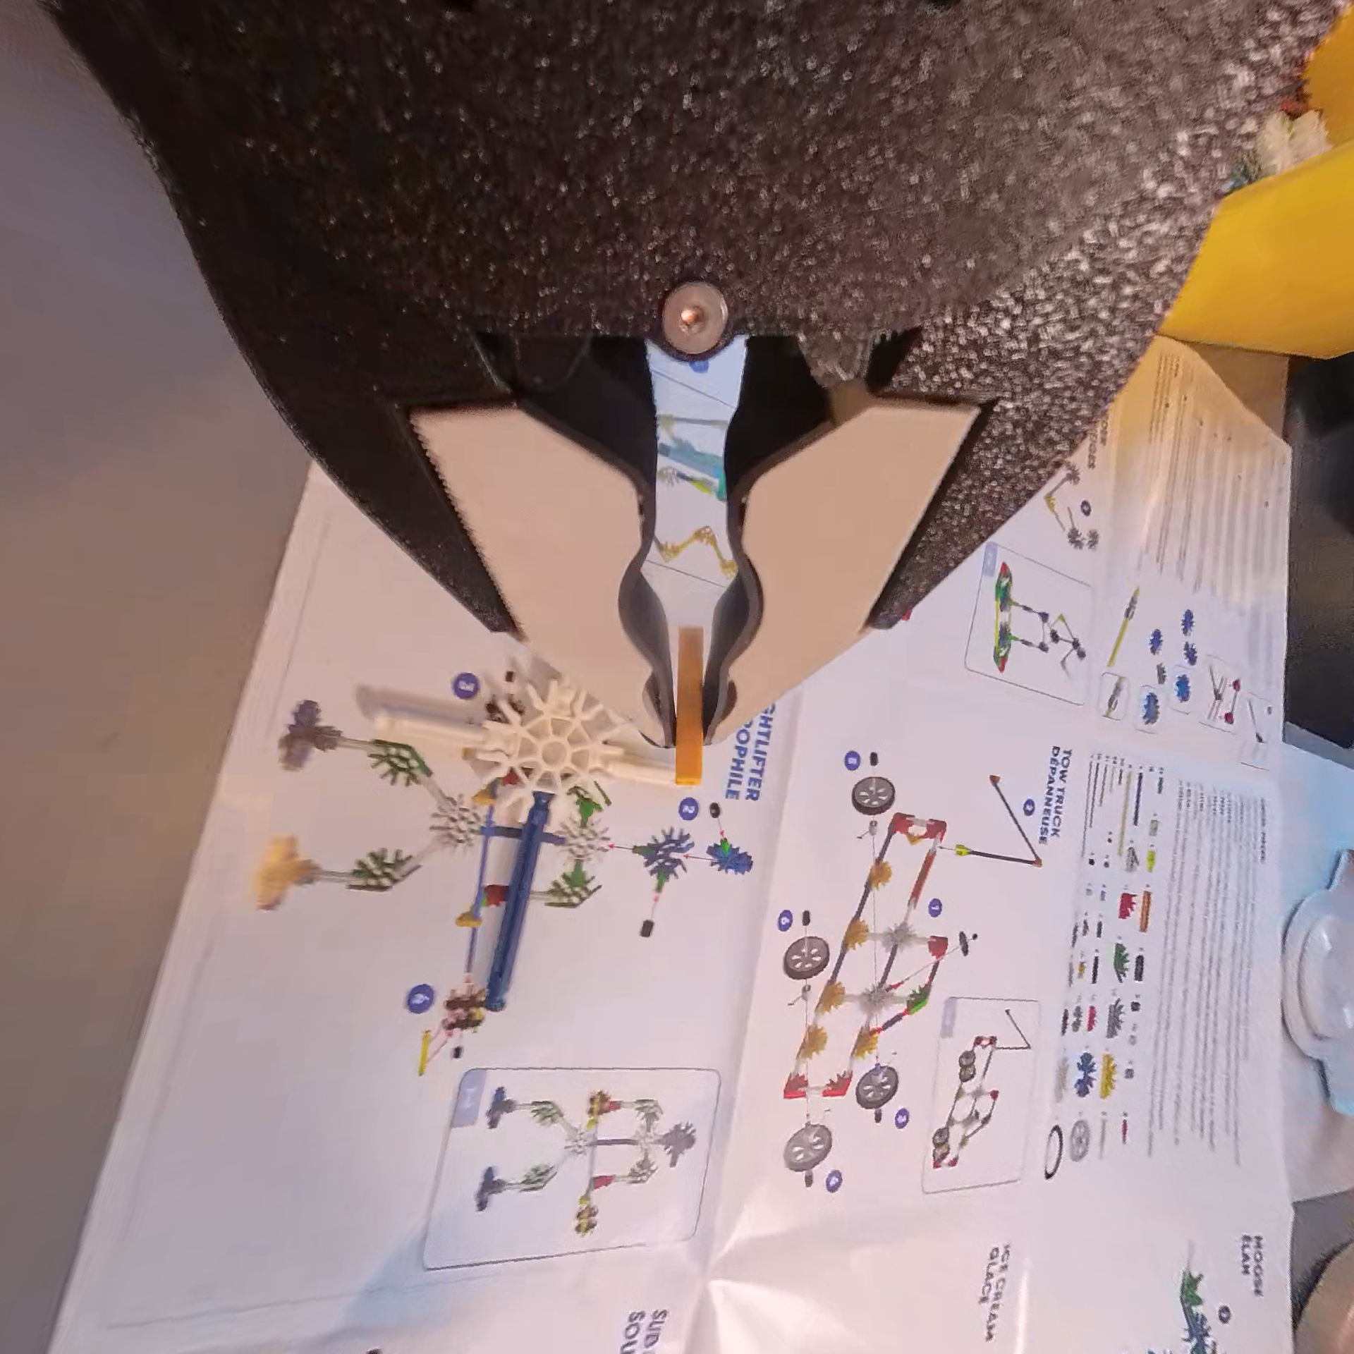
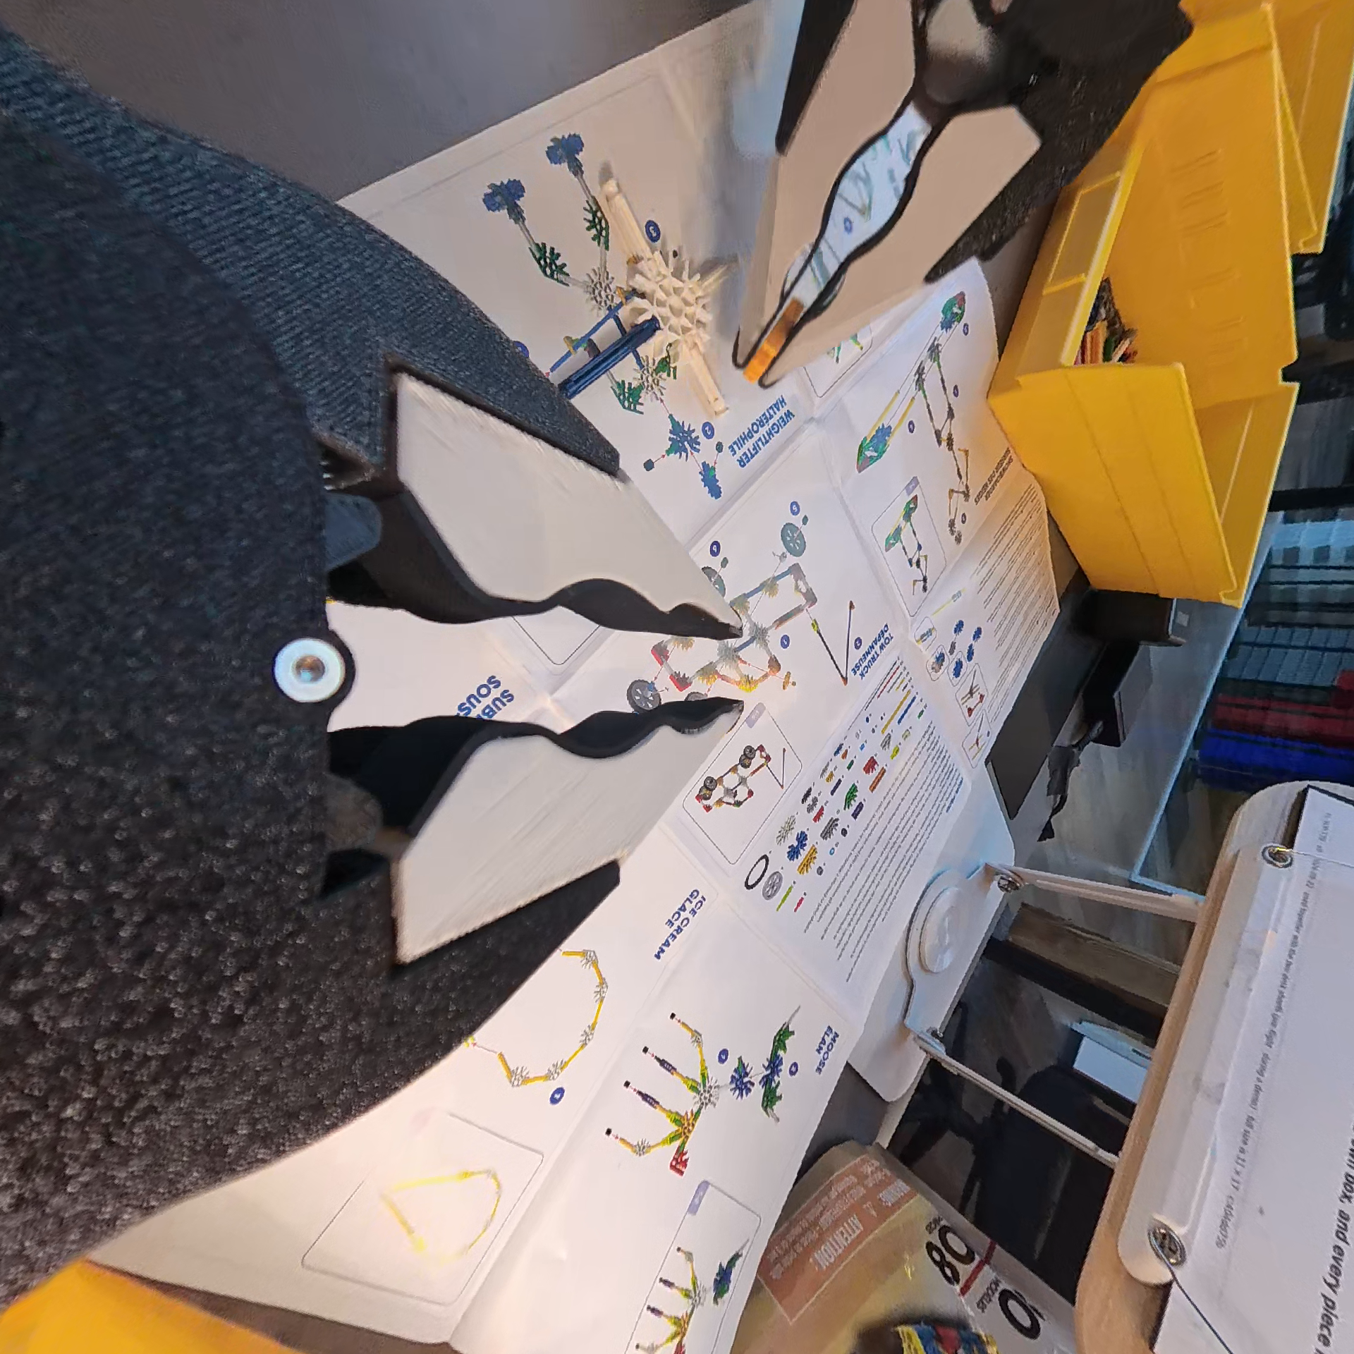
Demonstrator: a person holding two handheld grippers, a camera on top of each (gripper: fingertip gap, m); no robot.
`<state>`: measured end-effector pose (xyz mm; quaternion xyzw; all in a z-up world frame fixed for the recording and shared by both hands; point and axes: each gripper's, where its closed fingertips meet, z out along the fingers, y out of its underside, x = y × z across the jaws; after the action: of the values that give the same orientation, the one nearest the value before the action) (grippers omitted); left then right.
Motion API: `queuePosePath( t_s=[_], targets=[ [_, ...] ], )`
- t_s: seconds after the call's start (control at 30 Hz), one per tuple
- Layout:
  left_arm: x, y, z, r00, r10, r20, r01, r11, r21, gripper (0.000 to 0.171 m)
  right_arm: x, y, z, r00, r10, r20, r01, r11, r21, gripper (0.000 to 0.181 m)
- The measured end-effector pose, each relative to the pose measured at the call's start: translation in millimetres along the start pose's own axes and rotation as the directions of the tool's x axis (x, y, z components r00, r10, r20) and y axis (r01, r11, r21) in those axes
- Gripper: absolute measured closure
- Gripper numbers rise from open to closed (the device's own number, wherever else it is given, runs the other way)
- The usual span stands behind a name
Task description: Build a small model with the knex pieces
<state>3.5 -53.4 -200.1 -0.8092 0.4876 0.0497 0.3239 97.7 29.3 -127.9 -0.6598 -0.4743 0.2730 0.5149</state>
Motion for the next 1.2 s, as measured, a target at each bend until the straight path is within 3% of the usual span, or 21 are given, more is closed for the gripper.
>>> queuePosePath(
  t_s=[0.07,0.17,0.27,0.4,0.47,0.57,0.7,0.8,0.9,1.03,1.13,1.2],
  targets=[
    [-11.1,5.1,5.7,1.000,-0.013,0.028,0.014,1.000,-0.026,0.167,-0.4,-0.2,-0.3,1.000,-0.005,0.003,0.005,1.000,0.001,0.166],
    [-2.2,8.3,4.2,0.996,-0.074,-0.057,0.073,0.997,-0.012,0.158,-1.2,-0.9,-1.0,1.000,-0.011,0.011,0.011,1.000,0.003,0.166],
    [-3.6,6.9,-9.4,0.974,-0.190,-0.125,0.199,0.978,0.060,0.142,-2.3,-0.8,-1.1,1.000,-0.008,0.025,0.008,1.000,0.005,0.166],
    [-22.1,7.2,-48.7,0.910,-0.358,-0.208,0.397,0.897,0.194,0.140,-3.7,0.7,-0.7,0.999,-0.004,0.037,0.004,1.000,0.002,0.166],
    [-40.1,23.6,-63.9,0.898,-0.412,-0.157,0.438,0.872,0.217,0.140,-4.7,0.4,-0.6,0.999,0.001,0.044,-0.001,1.000,0.004,0.166],
    [-87.2,61.9,-95.8,0.871,-0.488,0.047,0.461,0.847,0.266,0.147,-5.8,-0.6,-1.3,0.999,0.001,0.046,-0.001,1.000,0.006,0.166],
    [-183.5,125.5,-174.2,0.684,-0.688,0.243,0.573,0.713,0.405,0.149,-7.2,-7.6,-5.2,0.999,-0.002,0.043,0.000,1.000,0.029,0.165],
    [-242.9,187.3,-197.8,0.596,-0.734,0.325,0.672,0.678,0.299,0.145,-6.4,-9.2,-5.7,0.999,0.009,0.045,-0.011,0.999,0.038,0.165],
    [-282.2,227.3,-183.9,0.609,-0.729,0.314,0.729,0.670,0.141,0.146,-5.6,-10.1,-6.3,0.999,0.003,0.041,-0.005,0.999,0.050,0.164],
    [-300.7,247.0,-130.4,0.683,-0.696,0.222,0.723,0.686,-0.074,0.152,-8.0,-14.4,-8.2,0.999,-0.010,0.047,0.007,0.997,0.074,0.161],
    [-293.4,247.7,-83.9,0.756,-0.640,0.139,0.653,0.723,-0.224,0.165,-7.5,-12.4,-6.8,0.999,-0.018,0.042,0.014,0.997,0.072,0.161],
    [-285.4,252.8,-57.3,0.784,-0.613,0.097,0.608,0.728,-0.316,0.164,-6.4,-10.4,-5.9,0.999,-0.021,0.038,0.019,0.997,0.069,0.161]
  ],
)
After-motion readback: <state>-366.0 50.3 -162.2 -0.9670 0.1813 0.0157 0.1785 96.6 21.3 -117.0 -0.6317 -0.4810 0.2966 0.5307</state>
